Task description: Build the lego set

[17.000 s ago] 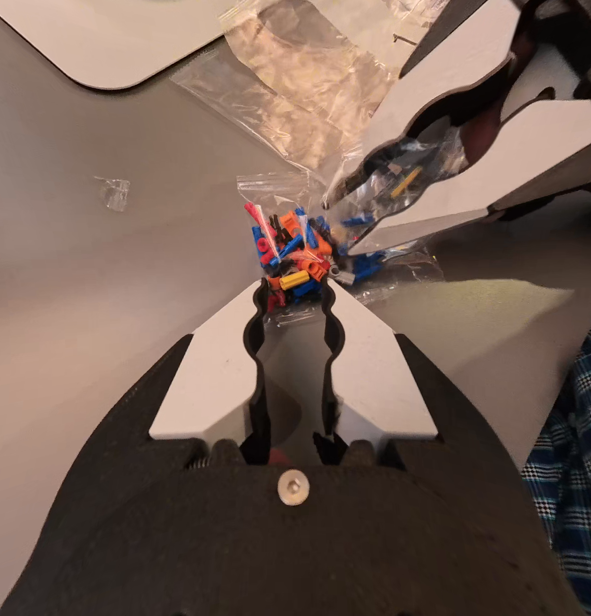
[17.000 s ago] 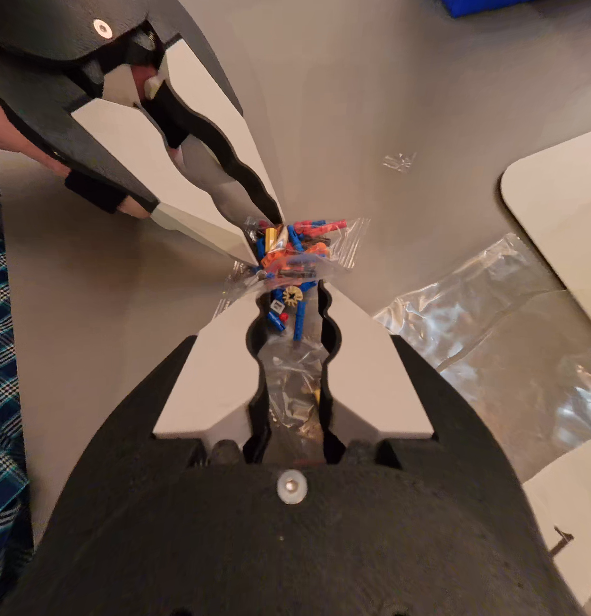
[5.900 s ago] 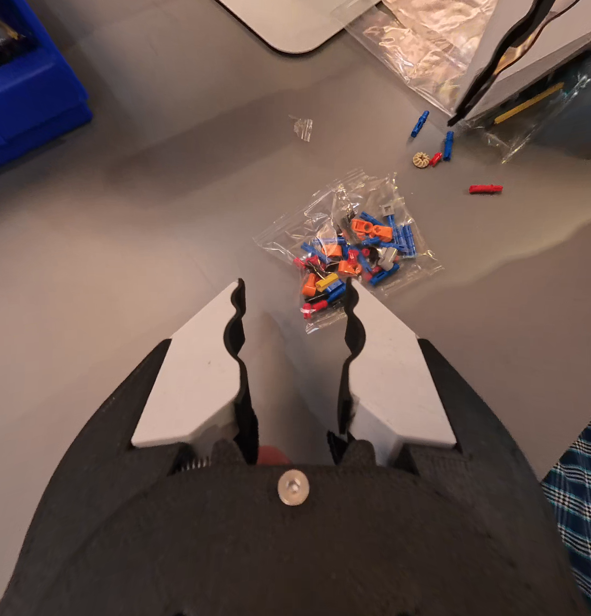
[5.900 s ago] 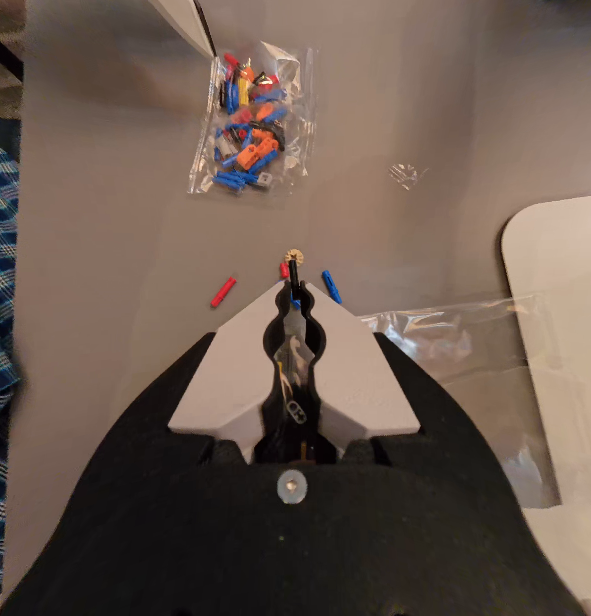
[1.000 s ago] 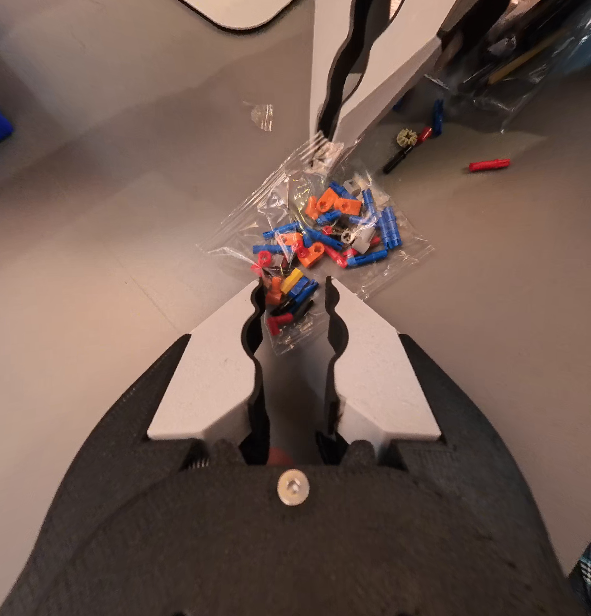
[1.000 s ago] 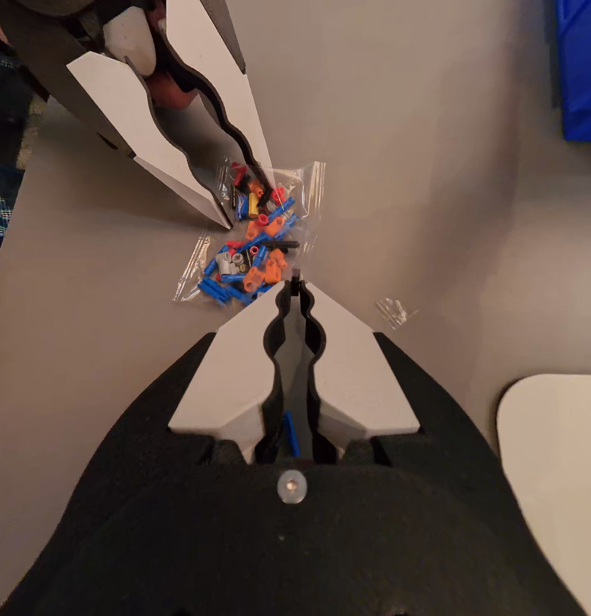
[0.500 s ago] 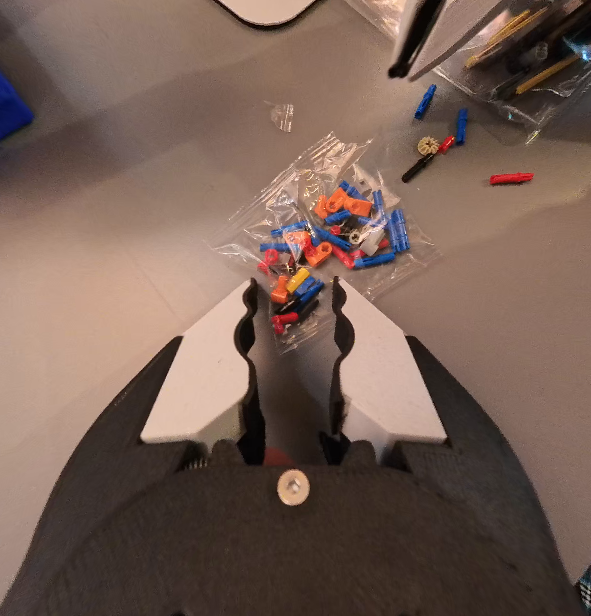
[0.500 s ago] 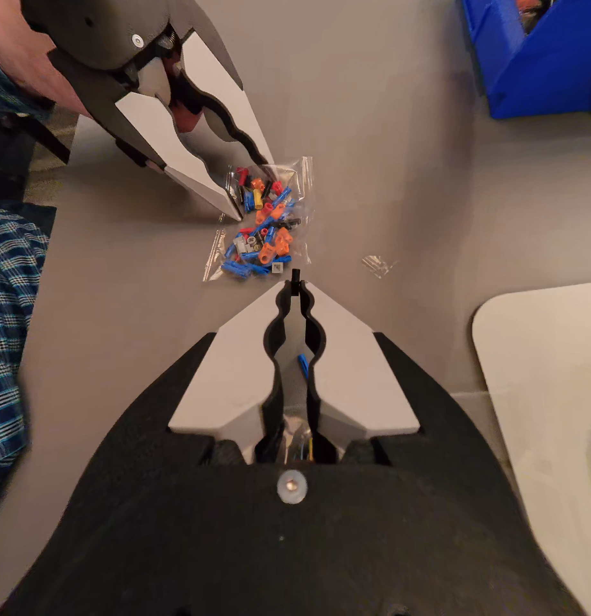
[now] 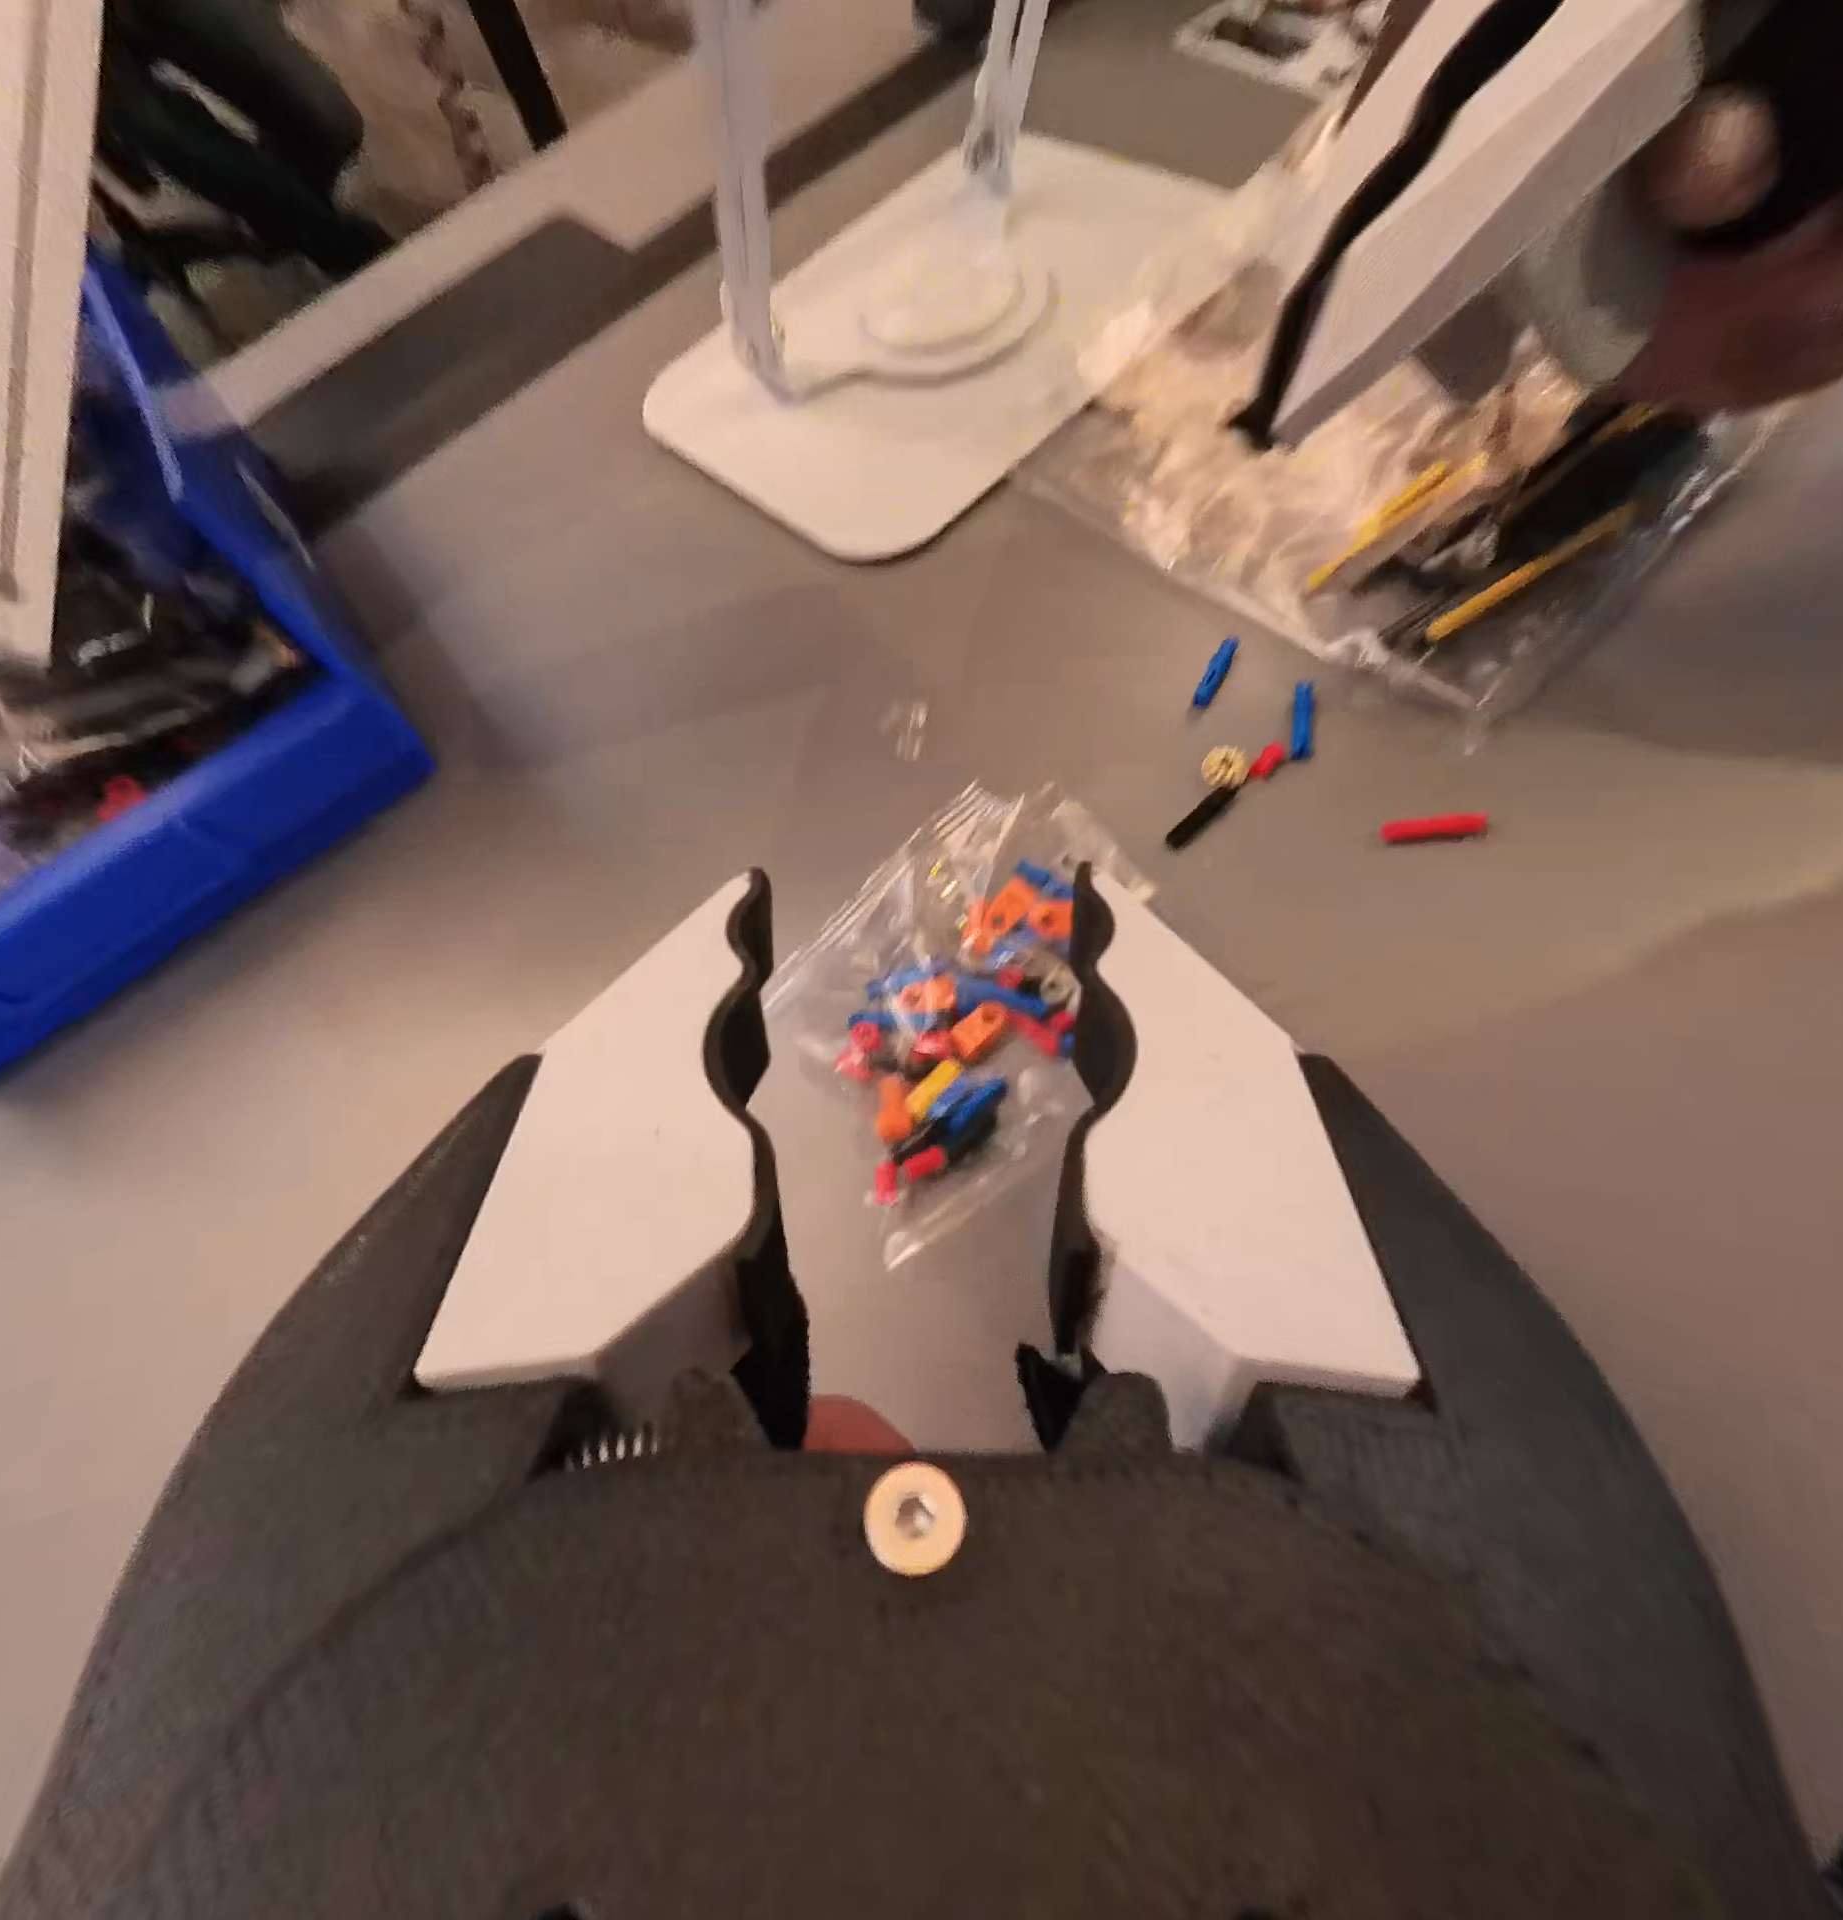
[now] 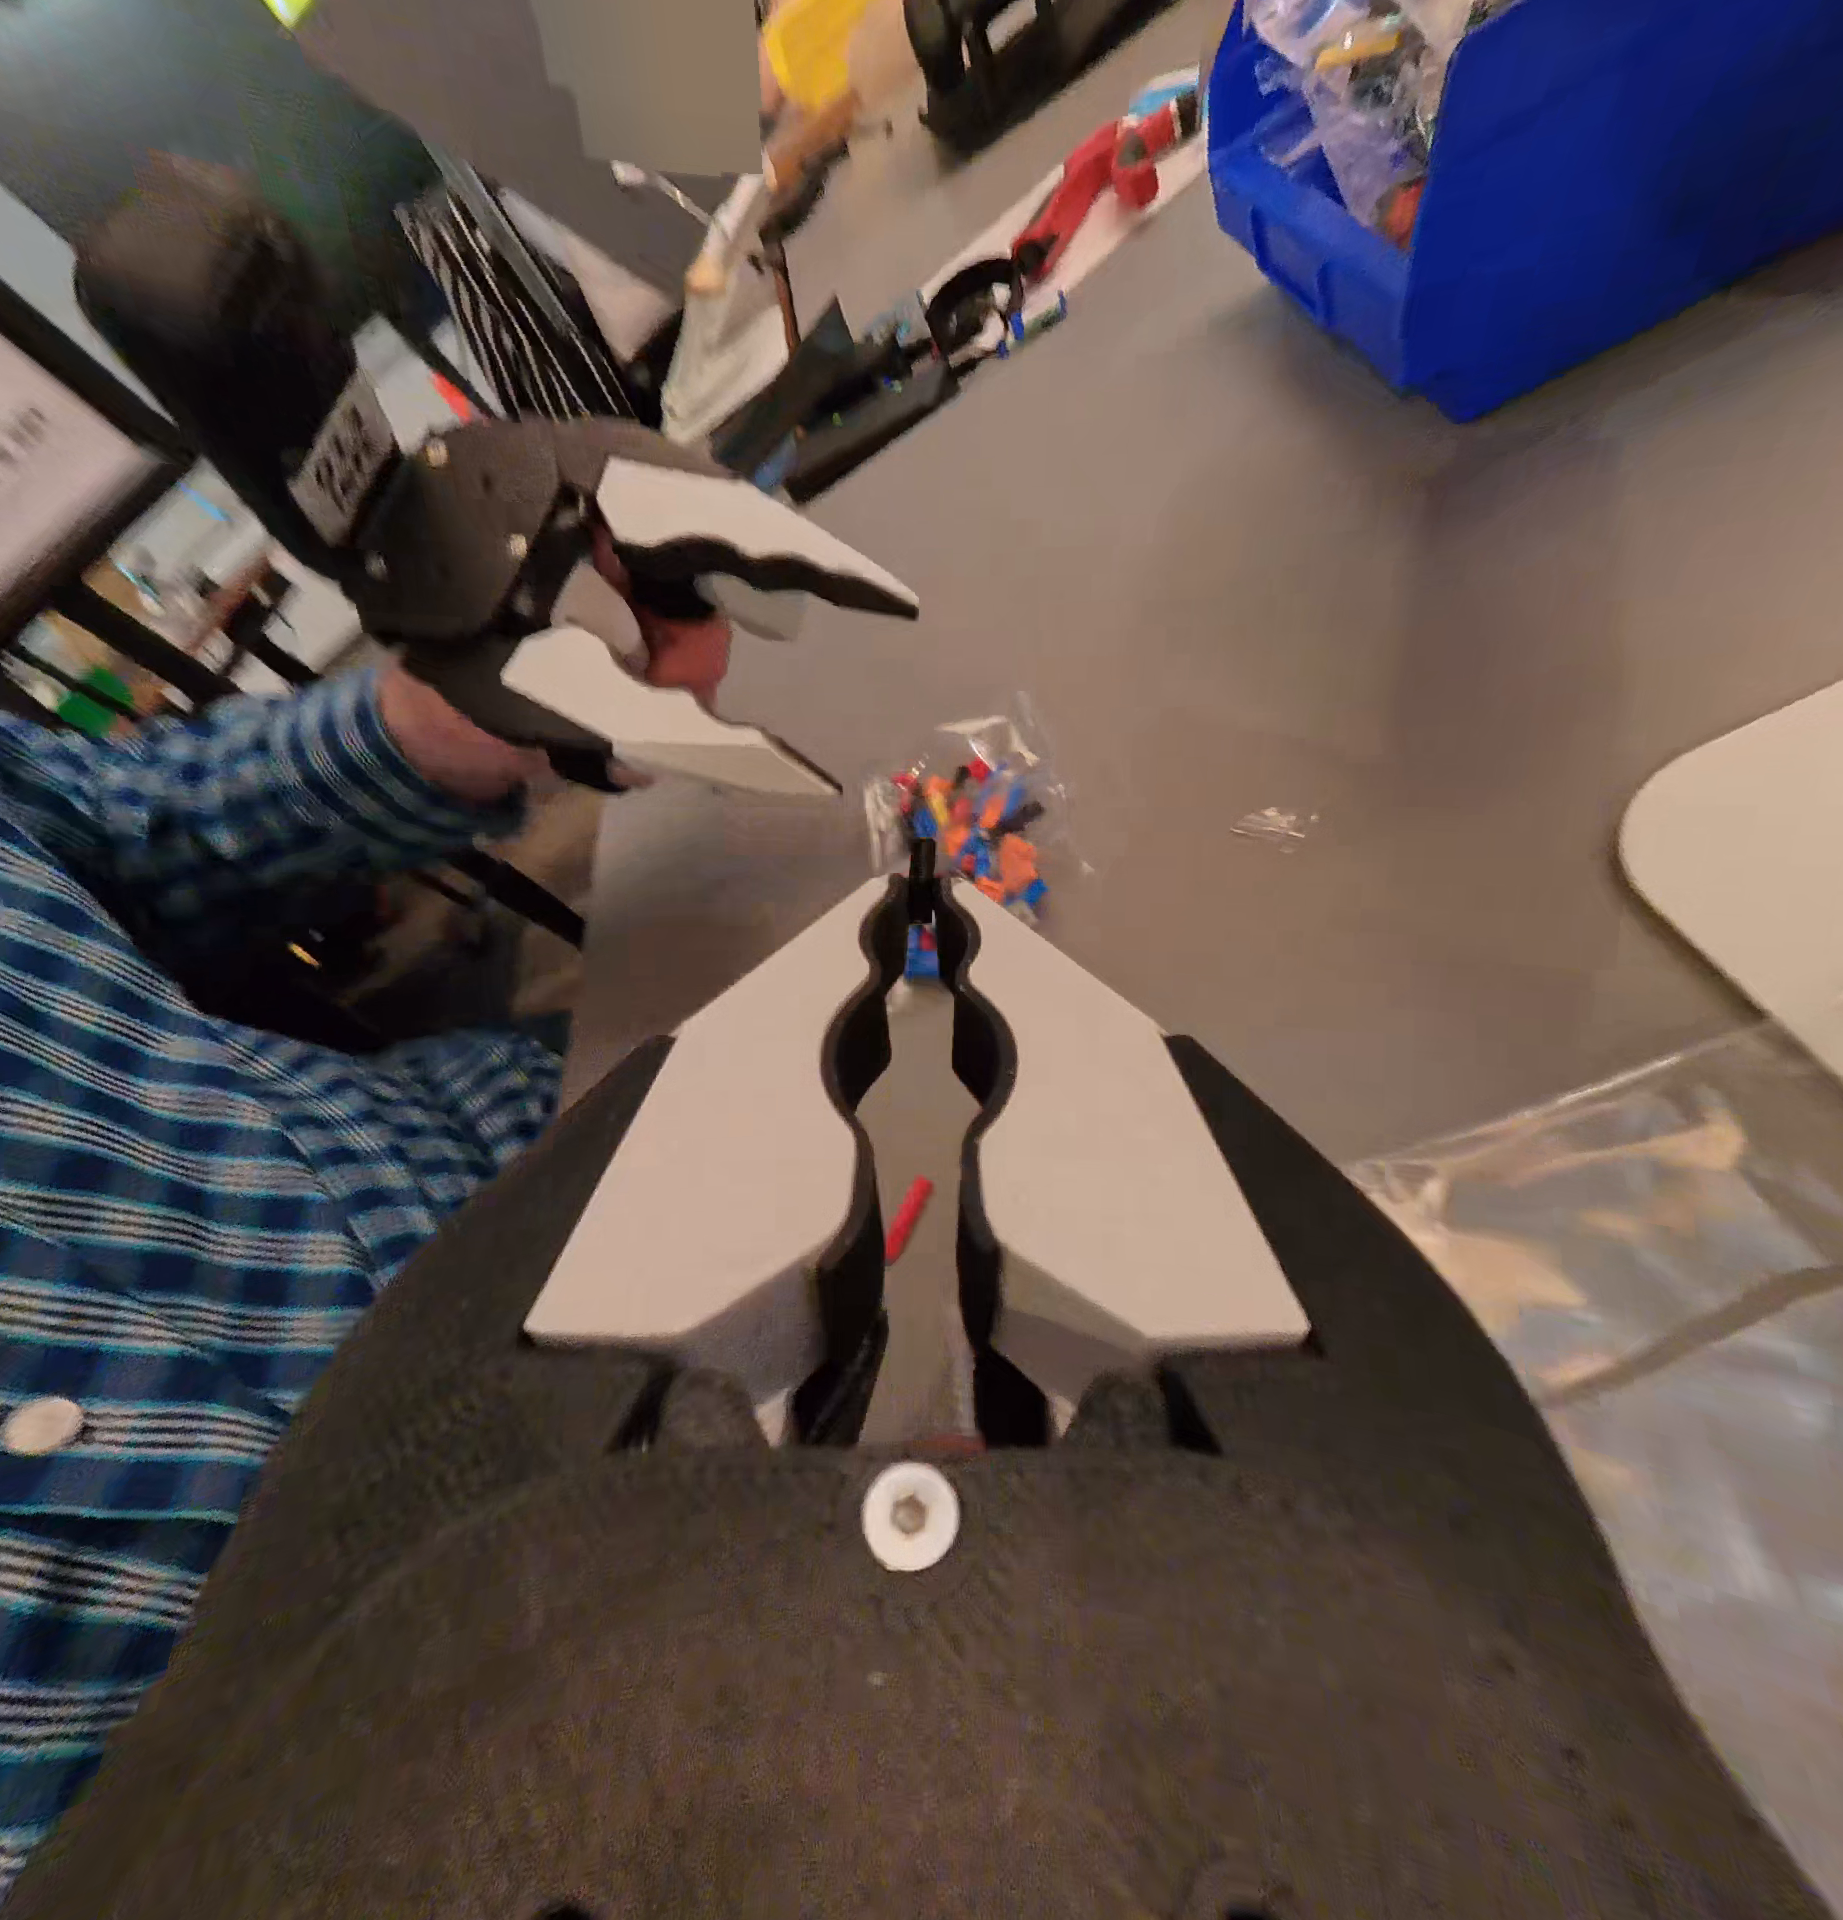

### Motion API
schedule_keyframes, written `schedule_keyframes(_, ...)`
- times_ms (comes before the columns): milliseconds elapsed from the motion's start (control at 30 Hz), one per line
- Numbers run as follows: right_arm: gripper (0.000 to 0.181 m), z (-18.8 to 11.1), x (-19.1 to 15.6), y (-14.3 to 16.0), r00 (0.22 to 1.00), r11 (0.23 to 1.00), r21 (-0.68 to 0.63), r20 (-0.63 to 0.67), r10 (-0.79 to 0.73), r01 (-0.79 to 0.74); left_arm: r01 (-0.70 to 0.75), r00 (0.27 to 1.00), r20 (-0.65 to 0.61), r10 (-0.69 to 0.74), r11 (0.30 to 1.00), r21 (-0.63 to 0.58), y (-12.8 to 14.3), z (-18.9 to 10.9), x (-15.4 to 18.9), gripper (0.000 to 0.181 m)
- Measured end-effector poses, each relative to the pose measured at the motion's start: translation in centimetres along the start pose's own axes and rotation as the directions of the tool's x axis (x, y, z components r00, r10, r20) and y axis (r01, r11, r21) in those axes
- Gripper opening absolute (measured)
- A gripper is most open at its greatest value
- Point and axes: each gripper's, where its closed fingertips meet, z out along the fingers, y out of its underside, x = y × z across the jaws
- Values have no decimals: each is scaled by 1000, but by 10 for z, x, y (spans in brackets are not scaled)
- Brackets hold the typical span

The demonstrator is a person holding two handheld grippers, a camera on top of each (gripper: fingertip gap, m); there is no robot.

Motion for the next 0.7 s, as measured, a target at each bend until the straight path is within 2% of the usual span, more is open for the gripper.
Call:
schedule_keyframes(33,2,0,-2,-3,999,999,34,16,38,-39,-14,1000,-2,14,999,32,-10,0,8,54)
schedule_keyframes(133,2,-1,-8,-10,985,980,125,85,148,-158,-81,996,-13,83,989,120,-37,5,38,51)
schedule_keyframes(300,2,-1,-13,-13,957,943,192,150,247,-273,-179,984,27,177,966,184,-62,20,65,43)
schedule_keyframes(433,2,0,-17,-13,931,916,204,198,306,-345,-237,965,157,209,952,192,-72,25,55,41)
schedule_keyframes(567,1,4,-23,-11,904,896,195,249,347,-398,-310,943,188,276,932,186,-74,28,54,36)
schedule_keyframes(700,2,3,-24,-9,892,888,187,267,365,-420,-348,935,149,323,917,197,-73,27,61,16)
